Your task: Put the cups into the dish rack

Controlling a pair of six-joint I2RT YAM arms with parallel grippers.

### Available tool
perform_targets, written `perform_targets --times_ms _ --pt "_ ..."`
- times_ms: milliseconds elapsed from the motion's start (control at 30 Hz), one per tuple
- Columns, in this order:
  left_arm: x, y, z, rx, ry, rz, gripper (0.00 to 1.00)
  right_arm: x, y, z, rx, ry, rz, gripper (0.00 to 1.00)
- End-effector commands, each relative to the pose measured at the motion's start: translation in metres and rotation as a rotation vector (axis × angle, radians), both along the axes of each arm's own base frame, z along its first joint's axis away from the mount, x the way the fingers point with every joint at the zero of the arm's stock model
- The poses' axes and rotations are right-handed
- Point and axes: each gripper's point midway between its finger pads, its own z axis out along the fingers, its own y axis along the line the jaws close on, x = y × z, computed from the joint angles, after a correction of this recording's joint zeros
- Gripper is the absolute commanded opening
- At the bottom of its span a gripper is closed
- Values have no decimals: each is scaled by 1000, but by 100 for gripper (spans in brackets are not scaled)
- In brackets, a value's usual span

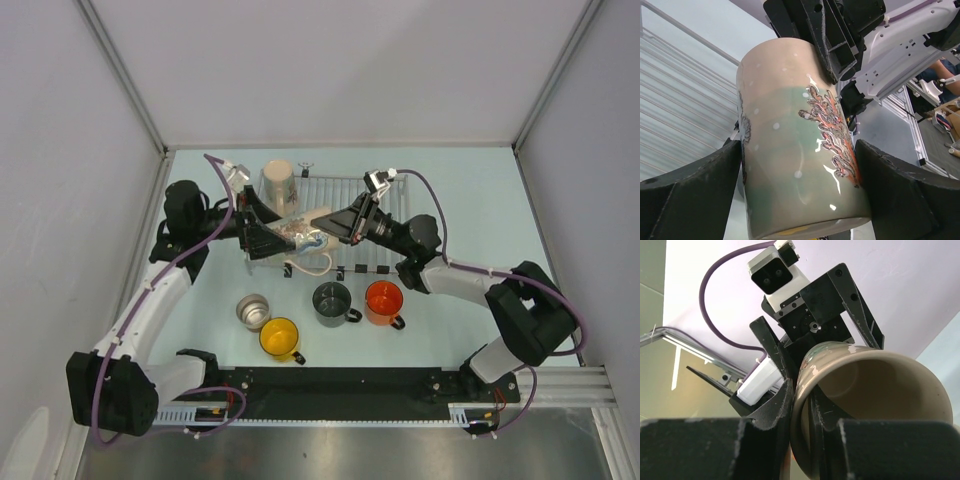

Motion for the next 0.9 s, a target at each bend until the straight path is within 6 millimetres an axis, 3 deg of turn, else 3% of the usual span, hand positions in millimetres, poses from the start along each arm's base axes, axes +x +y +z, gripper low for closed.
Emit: perform_targets --times_ms 0,33,67,133,200,233,267,367,400,433,600,767,867 --pt "-30 -7 7 -26 3 -180 85 -25 -21 88 283 -283 -30 0" --pt "-30 -6 8 -27 5 -183 80 -24 -20 87 283 -283 -29 0" --pt "-30 -6 7 -27 8 -188 69 -24 -19 88 284 -285 -26 0" --pt "-32 -6 7 -27 10 -195 62 -23 -16 85 279 -280 -21 0" --pt "-34 -6 6 -28 12 -211 45 -21 -16 85 278 -278 -27 0" --pt "-34 -6 6 -28 12 -212 32 -21 -14 84 276 -280 -27 0" --pt "-33 -6 7 -28 12 -211 3 -21 -13 83 274 -281 -24 0" --pt "-32 -5 8 -7 4 -211 1 -18 -10 79 262 -274 -19 0" --pt "-32 -5 10 -1 -10 -212 1 -17 -10 76 251 -272 -19 5" --pt "-31 -5 11 -1 -9 -213 0 -15 -9 72 234 -263 -21 18" --pt "-27 -1 13 -3 -12 -200 0 -4 -18 63 170 -254 -52 35" --pt "-23 6 21 -11 -24 -181 1 0 -32 61 101 -250 -102 39" --pt "-23 8 23 -11 -27 -172 0 6 -36 49 44 -234 -131 42"
